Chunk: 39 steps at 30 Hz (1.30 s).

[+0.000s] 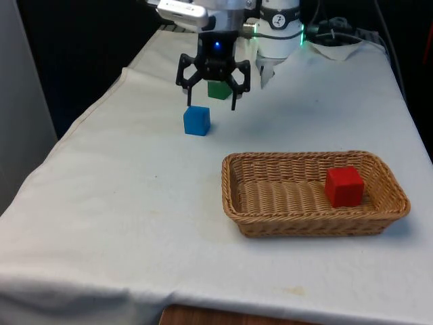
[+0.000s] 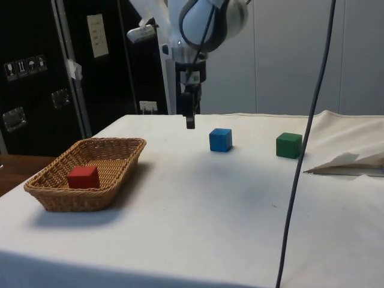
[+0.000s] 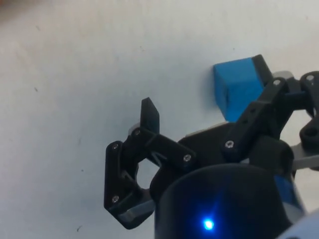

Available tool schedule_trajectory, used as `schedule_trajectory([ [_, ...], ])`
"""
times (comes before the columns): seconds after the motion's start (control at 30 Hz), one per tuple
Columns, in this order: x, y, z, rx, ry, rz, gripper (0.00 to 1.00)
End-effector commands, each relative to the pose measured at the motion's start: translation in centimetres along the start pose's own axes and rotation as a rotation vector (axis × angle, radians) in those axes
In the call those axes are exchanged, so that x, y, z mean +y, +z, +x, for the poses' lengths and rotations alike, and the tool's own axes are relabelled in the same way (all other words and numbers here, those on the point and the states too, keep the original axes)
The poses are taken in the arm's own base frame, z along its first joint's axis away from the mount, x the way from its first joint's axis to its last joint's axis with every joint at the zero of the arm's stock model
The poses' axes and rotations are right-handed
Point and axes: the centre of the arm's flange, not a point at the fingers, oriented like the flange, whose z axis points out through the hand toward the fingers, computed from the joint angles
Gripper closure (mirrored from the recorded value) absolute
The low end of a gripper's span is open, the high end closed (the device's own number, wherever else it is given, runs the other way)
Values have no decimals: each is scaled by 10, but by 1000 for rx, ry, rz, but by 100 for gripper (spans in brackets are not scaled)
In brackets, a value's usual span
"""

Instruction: Pick up exactly two blocks and place them into the basket.

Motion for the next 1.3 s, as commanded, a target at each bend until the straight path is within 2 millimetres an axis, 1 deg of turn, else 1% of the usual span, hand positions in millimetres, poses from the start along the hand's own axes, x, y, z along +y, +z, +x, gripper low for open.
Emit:
schedule_trajectory([
  [0.0,3,-2,-4,12,2,14,0],
  [0.1,6,0,-4,1,6,5,0],
  [0.2,11,0,-8,14,11,32,0],
  [0.33,23,7,-14,10,22,48,0],
  [0.43,26,10,-15,7,25,50,0],
  [0.47,31,13,-17,3,30,52,0],
  [0.67,45,24,-24,-10,45,50,0],
  [0.8,53,28,-29,-16,54,46,0],
  [1.03,53,26,-35,-8,85,63,0],
  [1.07,54,29,-33,-23,77,53,0],
  [1.1,53,26,-35,-8,85,63,0],
  [1.27,53,31,-40,-16,115,65,0],
])
